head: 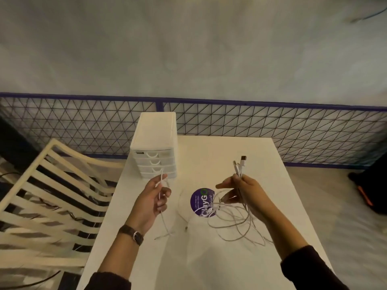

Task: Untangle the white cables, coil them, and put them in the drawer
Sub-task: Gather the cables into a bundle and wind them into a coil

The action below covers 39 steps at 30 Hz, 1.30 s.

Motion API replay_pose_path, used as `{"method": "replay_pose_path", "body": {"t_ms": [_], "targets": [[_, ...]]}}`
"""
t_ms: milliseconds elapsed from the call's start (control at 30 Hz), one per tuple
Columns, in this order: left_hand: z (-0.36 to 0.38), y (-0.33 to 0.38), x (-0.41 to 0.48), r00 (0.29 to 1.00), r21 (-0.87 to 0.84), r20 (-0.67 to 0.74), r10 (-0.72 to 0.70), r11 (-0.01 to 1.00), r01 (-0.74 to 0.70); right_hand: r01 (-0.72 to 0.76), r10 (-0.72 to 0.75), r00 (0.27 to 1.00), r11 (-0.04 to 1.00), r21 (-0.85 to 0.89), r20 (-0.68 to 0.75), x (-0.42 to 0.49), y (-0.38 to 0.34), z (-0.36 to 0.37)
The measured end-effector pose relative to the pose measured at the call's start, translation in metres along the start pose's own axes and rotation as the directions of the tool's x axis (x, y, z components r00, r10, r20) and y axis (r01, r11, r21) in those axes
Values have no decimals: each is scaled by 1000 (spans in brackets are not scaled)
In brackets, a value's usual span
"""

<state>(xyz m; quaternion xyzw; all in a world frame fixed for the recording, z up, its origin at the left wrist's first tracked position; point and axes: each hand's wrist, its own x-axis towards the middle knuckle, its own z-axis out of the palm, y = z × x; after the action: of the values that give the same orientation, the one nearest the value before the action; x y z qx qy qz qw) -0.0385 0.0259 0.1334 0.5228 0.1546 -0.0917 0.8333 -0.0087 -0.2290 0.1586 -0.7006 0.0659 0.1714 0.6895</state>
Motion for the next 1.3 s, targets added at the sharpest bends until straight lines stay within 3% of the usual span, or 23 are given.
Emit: {"method": "replay_pose_path", "body": {"t_ms": [133,267,367,467,600,733,833,933,1100,1300], "targets": [[42,3,-19,986,346,100,137,924,-163,21,-31,999,981,192,45,-22,4,20],[71,-16,-32,975,576,188,122,790,-210,81,-103,993,955,286,62,-33,10,31],[79,-30,-40,963,733,252,99,630,-257,42,-76,991,957,287,110,-35,11,30],[82,-37,-47,947,803,314,67,514,-303,-23,-42,986,924,382,162,-33,10,27],[78,-54,-56,934,835,353,-48,467,-291,-18,-32,996,847,531,85,-25,7,22],[64,-73,-58,935,855,318,-160,474,-210,1,-54,996,801,598,71,-19,-2,14],[53,-76,-52,939,847,276,-204,513,-138,8,-68,994,828,560,87,-17,-6,9],[54,-60,-42,962,818,261,-84,547,-175,39,-91,992,891,452,93,-20,-6,9],[90,-3,-33,961,571,242,133,781,-252,106,-129,988,967,232,86,-30,-1,22],[115,8,-29,946,410,311,95,884,-224,174,-167,974,984,-31,152,-42,-1,42]]}}
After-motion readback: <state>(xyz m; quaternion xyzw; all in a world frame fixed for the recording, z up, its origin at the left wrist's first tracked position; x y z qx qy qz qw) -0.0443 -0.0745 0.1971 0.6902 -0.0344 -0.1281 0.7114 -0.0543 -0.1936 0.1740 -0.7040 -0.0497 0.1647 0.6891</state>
